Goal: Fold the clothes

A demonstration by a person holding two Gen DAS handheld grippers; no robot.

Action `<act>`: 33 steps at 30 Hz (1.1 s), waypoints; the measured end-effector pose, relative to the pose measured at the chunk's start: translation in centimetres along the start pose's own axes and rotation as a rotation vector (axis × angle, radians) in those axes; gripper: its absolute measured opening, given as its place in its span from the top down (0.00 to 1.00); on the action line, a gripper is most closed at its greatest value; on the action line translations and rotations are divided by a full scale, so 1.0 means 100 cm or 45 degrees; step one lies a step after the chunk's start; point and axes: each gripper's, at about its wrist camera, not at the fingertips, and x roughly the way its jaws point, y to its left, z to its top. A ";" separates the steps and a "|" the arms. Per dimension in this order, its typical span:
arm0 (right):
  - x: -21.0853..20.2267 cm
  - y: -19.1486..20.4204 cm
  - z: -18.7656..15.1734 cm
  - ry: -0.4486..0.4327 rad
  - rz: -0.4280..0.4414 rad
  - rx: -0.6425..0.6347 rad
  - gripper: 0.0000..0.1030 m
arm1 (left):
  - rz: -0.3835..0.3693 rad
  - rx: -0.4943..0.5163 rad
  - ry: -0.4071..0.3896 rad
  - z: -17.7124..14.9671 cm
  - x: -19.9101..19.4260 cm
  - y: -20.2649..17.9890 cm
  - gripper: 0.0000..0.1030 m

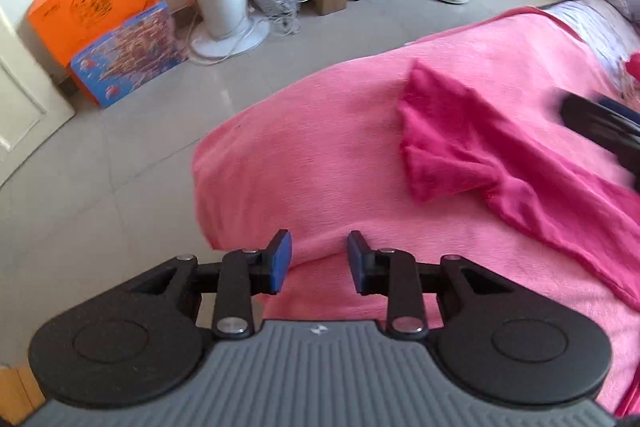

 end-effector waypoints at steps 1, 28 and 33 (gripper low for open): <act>-0.019 -0.016 -0.006 0.003 -0.085 0.041 0.34 | -0.010 0.017 -0.007 0.001 0.000 -0.005 0.63; -0.186 0.025 -0.188 0.736 -0.063 -0.163 0.52 | -0.503 0.782 0.043 -0.006 0.005 -0.224 0.46; -0.190 0.054 -0.205 0.683 -0.043 -0.404 0.69 | -0.546 0.923 0.037 -0.018 0.002 -0.254 0.46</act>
